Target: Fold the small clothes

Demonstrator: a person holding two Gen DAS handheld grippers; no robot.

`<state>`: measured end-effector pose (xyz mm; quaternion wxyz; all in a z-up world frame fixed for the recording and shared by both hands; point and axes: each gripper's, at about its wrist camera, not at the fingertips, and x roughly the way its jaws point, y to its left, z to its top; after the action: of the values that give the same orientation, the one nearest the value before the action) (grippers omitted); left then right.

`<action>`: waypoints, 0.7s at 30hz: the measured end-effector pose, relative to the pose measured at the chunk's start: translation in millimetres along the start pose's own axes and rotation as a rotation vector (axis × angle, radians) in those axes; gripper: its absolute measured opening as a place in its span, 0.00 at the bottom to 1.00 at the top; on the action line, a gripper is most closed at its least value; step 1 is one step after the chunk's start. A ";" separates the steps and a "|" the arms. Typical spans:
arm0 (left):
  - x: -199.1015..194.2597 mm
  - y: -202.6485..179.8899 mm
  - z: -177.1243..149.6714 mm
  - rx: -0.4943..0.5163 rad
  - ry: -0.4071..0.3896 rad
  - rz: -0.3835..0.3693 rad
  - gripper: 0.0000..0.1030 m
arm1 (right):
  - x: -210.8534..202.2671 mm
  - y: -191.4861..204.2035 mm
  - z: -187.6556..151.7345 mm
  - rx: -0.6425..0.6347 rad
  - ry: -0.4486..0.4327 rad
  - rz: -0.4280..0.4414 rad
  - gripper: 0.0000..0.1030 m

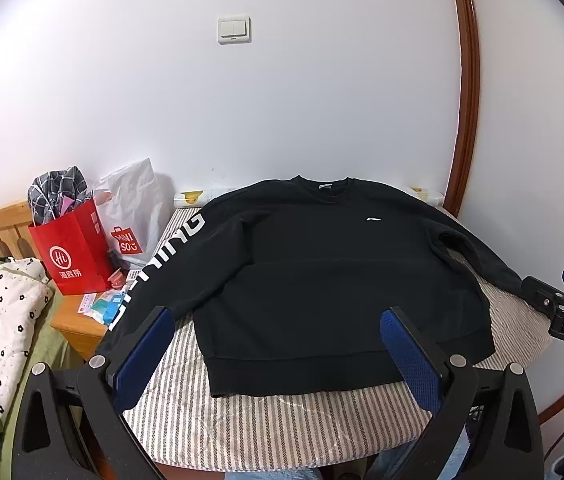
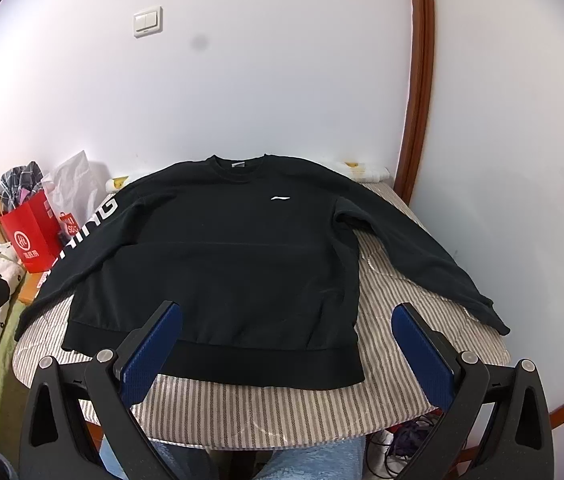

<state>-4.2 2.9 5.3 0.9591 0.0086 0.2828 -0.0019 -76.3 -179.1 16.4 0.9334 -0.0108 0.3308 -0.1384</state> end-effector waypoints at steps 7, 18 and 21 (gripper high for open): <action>-0.1 -1.2 -0.7 -0.001 -0.002 -0.001 1.00 | -0.4 3.2 -1.3 -0.003 -0.004 0.001 1.00; -0.1 -2.4 0.3 -0.004 -0.006 -0.008 1.00 | -2.1 1.8 -1.9 0.007 -0.010 0.009 1.00; -0.8 -2.7 -0.5 -0.006 -0.006 -0.009 1.00 | -3.2 3.3 -0.6 0.005 -0.012 0.010 1.00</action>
<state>-5.2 0.2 5.3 0.9600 0.0045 0.2798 -0.0055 -78.3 -175.0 17.5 0.9361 -0.0076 0.3251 -0.1342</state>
